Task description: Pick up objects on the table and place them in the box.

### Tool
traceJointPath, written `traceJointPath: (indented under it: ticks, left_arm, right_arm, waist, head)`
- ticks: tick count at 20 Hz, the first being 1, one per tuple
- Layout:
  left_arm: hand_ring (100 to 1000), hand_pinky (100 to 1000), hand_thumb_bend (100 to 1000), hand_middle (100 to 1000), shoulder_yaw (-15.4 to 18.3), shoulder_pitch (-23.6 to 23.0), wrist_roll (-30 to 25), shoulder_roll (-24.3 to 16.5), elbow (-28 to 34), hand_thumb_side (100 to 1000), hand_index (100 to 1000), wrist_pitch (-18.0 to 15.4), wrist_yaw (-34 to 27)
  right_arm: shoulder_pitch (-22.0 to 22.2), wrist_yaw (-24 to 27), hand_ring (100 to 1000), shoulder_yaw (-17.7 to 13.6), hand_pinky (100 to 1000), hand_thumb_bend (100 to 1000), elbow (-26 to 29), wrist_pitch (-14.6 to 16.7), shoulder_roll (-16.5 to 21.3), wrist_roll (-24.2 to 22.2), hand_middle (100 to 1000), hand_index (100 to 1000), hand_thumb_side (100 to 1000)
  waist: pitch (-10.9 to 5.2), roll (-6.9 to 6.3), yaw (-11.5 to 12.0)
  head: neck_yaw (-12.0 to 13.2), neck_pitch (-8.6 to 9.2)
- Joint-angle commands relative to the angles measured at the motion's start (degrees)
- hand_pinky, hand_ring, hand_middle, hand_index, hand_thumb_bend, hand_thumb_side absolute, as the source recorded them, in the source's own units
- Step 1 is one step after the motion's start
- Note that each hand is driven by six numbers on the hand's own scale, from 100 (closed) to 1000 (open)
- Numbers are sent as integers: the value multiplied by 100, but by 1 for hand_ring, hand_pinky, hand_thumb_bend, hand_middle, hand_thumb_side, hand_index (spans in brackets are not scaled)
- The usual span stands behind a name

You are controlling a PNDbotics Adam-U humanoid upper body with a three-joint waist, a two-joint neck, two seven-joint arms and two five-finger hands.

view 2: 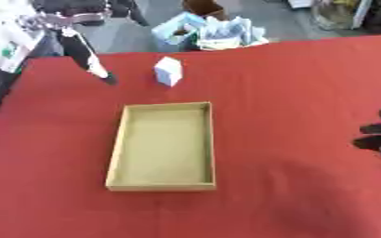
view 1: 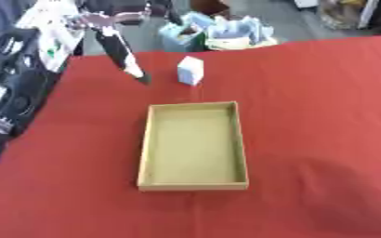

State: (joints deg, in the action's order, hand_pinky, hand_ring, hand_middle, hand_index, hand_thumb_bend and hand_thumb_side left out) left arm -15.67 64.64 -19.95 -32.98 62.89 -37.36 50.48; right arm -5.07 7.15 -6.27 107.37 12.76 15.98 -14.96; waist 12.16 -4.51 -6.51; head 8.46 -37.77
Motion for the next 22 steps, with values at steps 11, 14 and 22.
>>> traceJointPath:
  ticks: [11,14,22]
  left_arm:
    - [767,801,724,731,355,361,426,150,-559,252,875,-14,665]
    - [768,802,714,731,404,397,512,180,-655,224,874,-15,830]
    - [767,800,666,726,468,434,696,235,-833,159,871,-35,1102]
  right_arm:
    - [-71,43,656,36,730,100,45,23,161,-72,680,901,736]
    - [-81,46,656,39,730,100,43,31,173,-82,680,901,736]
    - [-119,46,655,41,730,100,47,39,189,-102,680,901,739]
  waist:
    - [-33,-5,-162]
    - [-5,-6,-201]
    - [110,-47,-280]
  head:
    - [59,-13]
    - [70,-6]
    - [51,1]
